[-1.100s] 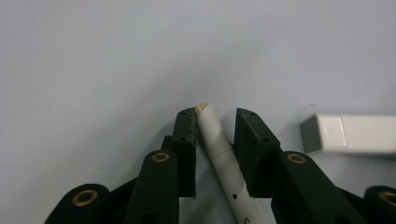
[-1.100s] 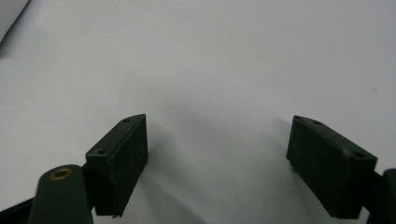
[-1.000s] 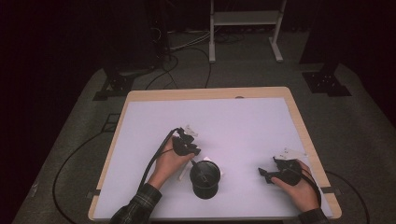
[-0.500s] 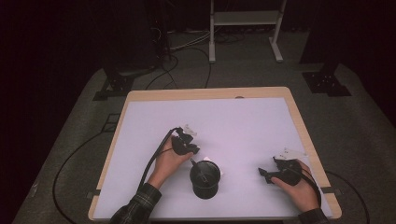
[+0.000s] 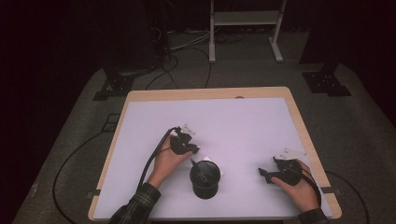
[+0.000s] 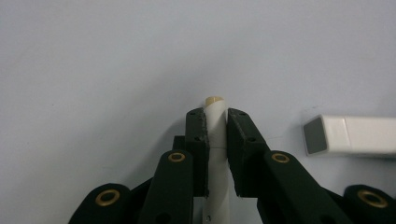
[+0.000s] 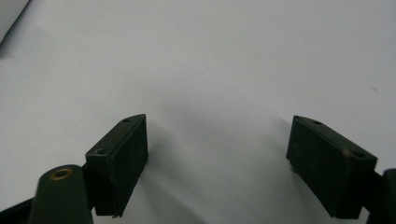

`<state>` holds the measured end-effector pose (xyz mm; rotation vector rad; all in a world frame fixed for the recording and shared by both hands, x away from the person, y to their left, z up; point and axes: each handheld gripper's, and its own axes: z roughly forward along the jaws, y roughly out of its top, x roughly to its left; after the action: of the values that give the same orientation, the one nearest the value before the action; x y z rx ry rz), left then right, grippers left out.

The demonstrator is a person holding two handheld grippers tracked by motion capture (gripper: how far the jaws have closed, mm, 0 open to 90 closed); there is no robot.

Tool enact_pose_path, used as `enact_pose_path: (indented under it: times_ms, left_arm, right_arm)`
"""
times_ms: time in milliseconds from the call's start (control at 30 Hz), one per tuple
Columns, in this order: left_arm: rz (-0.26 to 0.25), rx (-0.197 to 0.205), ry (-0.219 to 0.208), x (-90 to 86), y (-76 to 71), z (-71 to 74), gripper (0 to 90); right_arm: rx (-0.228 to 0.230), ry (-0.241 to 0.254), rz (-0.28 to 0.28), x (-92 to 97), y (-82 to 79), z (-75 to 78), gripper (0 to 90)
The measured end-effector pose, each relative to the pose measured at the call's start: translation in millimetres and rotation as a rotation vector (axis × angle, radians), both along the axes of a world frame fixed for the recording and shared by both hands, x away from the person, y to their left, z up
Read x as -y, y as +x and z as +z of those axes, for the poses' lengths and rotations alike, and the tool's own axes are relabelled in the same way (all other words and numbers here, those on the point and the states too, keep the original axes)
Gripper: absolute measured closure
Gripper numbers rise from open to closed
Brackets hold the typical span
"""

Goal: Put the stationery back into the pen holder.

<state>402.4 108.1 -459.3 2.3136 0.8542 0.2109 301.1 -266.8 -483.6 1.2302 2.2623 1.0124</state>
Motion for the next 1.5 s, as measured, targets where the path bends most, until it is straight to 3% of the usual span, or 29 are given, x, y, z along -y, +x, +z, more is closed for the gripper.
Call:
enact_pose_path:
  times_ms: [167, 600, 833, 1500]
  left_arm:
    - [-0.016, -0.015, -0.031, -1.7, -0.4, 1.2, 78.7]
    - [-0.027, 0.030, -0.111, -13.4, -7.8, 21.3, 78.7]
    - [-0.023, 0.058, -0.187, -22.3, -12.4, 35.5, 78.7]
    - [-0.034, 0.112, -0.301, -38.3, -24.9, 65.4, 78.6]
  right_arm:
    - [-0.002, 0.002, -0.001, -0.1, -0.1, 0.0, 19.4]
    - [0.000, 0.001, 0.000, 0.0, 0.0, 0.0, 19.5]
    - [0.000, 0.000, 0.000, 0.0, 0.0, 0.0, 19.5]
    - [-0.001, 0.000, 0.000, 0.0, 0.0, 0.0, 19.5]
